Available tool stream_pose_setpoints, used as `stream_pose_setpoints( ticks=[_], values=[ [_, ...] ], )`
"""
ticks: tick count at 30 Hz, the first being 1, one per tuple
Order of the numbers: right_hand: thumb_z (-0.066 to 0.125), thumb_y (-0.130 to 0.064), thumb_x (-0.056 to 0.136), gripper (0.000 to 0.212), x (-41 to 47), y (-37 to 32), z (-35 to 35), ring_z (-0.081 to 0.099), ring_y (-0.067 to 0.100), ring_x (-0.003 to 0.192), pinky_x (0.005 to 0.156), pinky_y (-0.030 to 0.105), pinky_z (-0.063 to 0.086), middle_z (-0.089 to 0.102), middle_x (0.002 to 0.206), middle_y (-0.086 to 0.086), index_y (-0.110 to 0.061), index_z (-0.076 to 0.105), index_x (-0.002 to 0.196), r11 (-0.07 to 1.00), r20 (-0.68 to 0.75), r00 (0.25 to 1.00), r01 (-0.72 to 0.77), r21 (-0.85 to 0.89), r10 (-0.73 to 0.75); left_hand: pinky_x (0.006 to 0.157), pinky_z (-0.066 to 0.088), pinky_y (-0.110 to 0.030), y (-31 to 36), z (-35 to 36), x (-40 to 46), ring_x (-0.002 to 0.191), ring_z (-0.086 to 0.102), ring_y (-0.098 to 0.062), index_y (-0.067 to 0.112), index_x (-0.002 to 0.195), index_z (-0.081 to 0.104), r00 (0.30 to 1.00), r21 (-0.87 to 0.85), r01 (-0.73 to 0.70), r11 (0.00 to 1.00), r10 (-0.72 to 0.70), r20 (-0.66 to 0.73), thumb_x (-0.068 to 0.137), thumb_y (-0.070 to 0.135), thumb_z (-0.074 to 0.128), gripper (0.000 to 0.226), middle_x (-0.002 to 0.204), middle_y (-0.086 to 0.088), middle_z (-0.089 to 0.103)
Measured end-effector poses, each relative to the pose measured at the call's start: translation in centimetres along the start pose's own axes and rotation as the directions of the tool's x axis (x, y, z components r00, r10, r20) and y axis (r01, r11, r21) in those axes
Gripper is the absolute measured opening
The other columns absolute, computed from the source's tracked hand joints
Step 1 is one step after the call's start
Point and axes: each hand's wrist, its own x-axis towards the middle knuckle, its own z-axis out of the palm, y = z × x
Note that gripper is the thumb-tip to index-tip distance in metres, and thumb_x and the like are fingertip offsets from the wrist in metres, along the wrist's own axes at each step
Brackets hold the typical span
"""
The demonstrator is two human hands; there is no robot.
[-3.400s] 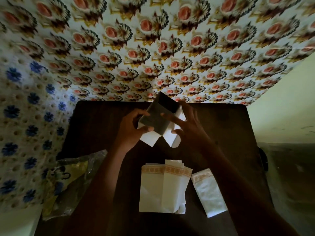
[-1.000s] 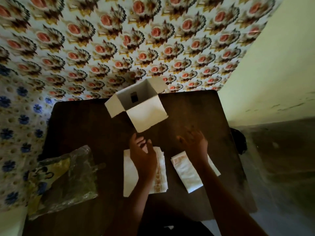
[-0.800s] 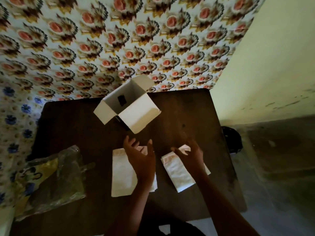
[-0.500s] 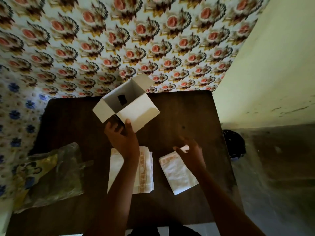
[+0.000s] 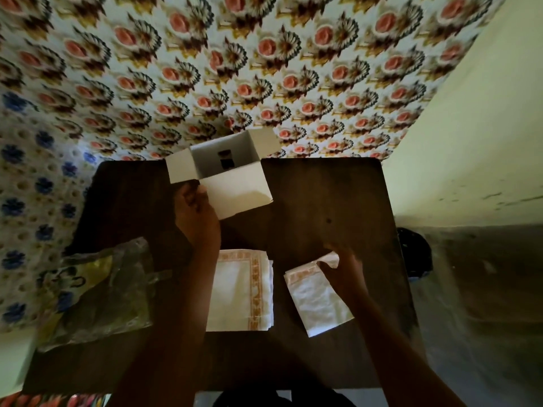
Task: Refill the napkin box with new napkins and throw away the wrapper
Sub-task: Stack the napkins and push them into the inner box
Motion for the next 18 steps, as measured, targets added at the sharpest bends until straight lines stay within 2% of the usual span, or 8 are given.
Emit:
stream_pose_setpoints(
  ticks=[3, 5, 7, 10, 12, 14, 16, 18],
  values=[
    [0.077, -0.014, 0.084, 0.047, -0.8, 0.6, 0.1, 0.054, 0.01, 0.111, 0.078, 0.01, 0.04, 0.056, 0.126, -0.001, -0.02, 0.06, 0.126, 0.999, -0.017, 0.999, -0.03, -0.036, 0.029, 0.08, 0.047, -0.018, -1.2, -0.4, -2.9, 0.106, 0.059, -0.012, 0.01, 0.126, 0.058, 0.995, -0.045, 0.056, 0.997, -0.059, -0.081, 0.103, 0.026, 0.052, 0.029, 0.117, 0.0, 0.063],
    [0.078, -0.015, 0.082, 0.049, -1.3, 1.4, 0.4, 0.054, 0.02, 0.119, 0.092, 0.034, 0.052, 0.056, 0.13, 0.002, -0.023, 0.059, 0.126, 0.997, -0.04, 0.998, -0.057, -0.055, 0.055, 0.081, 0.052, -0.024, -2.9, -0.8, -6.3, 0.103, 0.062, -0.017, 0.009, 0.124, 0.057, 0.996, -0.017, 0.074, 0.997, -0.075, -0.048, 0.102, 0.019, 0.052, 0.024, 0.115, -0.001, 0.062],
    [0.078, -0.018, 0.081, 0.053, -1.9, 2.3, 0.6, 0.048, 0.028, 0.128, 0.102, 0.055, 0.047, 0.05, 0.137, 0.006, -0.023, 0.056, 0.129, 0.987, -0.05, 0.989, -0.14, -0.078, 0.136, 0.081, 0.048, -0.014, -4.7, -0.9, -10.8, 0.1, 0.061, -0.015, 0.005, 0.119, 0.061, 0.996, 0.071, 0.058, 0.996, -0.062, 0.065, 0.098, 0.007, 0.055, 0.022, 0.114, -0.005, 0.064],
    [0.078, -0.024, 0.082, 0.058, -2.8, 3.7, 0.8, 0.035, 0.035, 0.139, 0.109, 0.064, 0.035, 0.037, 0.147, 0.01, -0.025, 0.051, 0.133, 0.957, -0.039, 0.963, -0.269, -0.112, 0.266, 0.07, 0.046, -0.005, -7.9, -0.3, -17.7, 0.099, 0.065, -0.016, 0.008, 0.108, 0.066, 0.944, 0.236, -0.016, 0.972, -0.063, 0.324, 0.091, 0.002, 0.063, 0.018, 0.11, -0.007, 0.068],
    [0.078, -0.026, 0.082, 0.063, -3.2, 4.5, 0.9, 0.028, 0.039, 0.142, 0.111, 0.064, 0.032, 0.029, 0.153, 0.013, -0.024, 0.048, 0.137, 0.938, -0.021, 0.947, -0.322, -0.127, 0.322, 0.077, 0.051, -0.011, -10.2, 0.2, -20.9, 0.107, 0.066, -0.02, 0.011, 0.116, 0.062, 0.876, 0.347, 0.004, 0.938, -0.171, 0.45, 0.089, 0.007, 0.068, 0.028, 0.117, -0.007, 0.065],
    [0.077, -0.026, 0.082, 0.067, -3.5, 5.1, 1.1, 0.027, 0.041, 0.141, 0.11, 0.063, 0.034, 0.025, 0.154, 0.014, -0.021, 0.045, 0.14, 0.937, -0.02, 0.949, -0.312, -0.159, 0.313, 0.093, 0.055, -0.034, -12.3, 0.5, -22.3, 0.121, 0.057, -0.027, 0.011, 0.131, 0.054, 0.822, 0.489, 0.003, 0.872, -0.281, 0.495, 0.089, 0.016, 0.067, 0.044, 0.13, -0.011, 0.055],
    [0.076, -0.026, 0.083, 0.067, -3.7, 5.6, 1.1, 0.03, 0.038, 0.139, 0.11, 0.06, 0.036, 0.027, 0.151, 0.013, -0.018, 0.044, 0.141, 0.937, -0.018, 0.953, -0.3, -0.181, 0.301, 0.104, 0.049, -0.048, -13.5, 0.9, -23.3, 0.133, 0.048, -0.033, 0.006, 0.14, 0.047, 0.804, 0.573, -0.054, 0.817, -0.305, 0.51, 0.088, 0.019, 0.066, 0.057, 0.141, -0.017, 0.047],
    [0.075, -0.026, 0.083, 0.063, -3.8, 6.1, 1.3, 0.038, 0.035, 0.134, 0.106, 0.058, 0.041, 0.037, 0.145, 0.011, -0.018, 0.046, 0.138, 0.947, -0.028, 0.962, -0.271, -0.172, 0.27, 0.106, 0.048, -0.052, -13.8, 1.3, -23.7, 0.136, 0.048, -0.037, 0.003, 0.143, 0.043, 0.812, 0.544, -0.038, 0.838, -0.291, 0.505, 0.087, 0.019, 0.068, 0.063, 0.146, -0.021, 0.044]
  ],
)
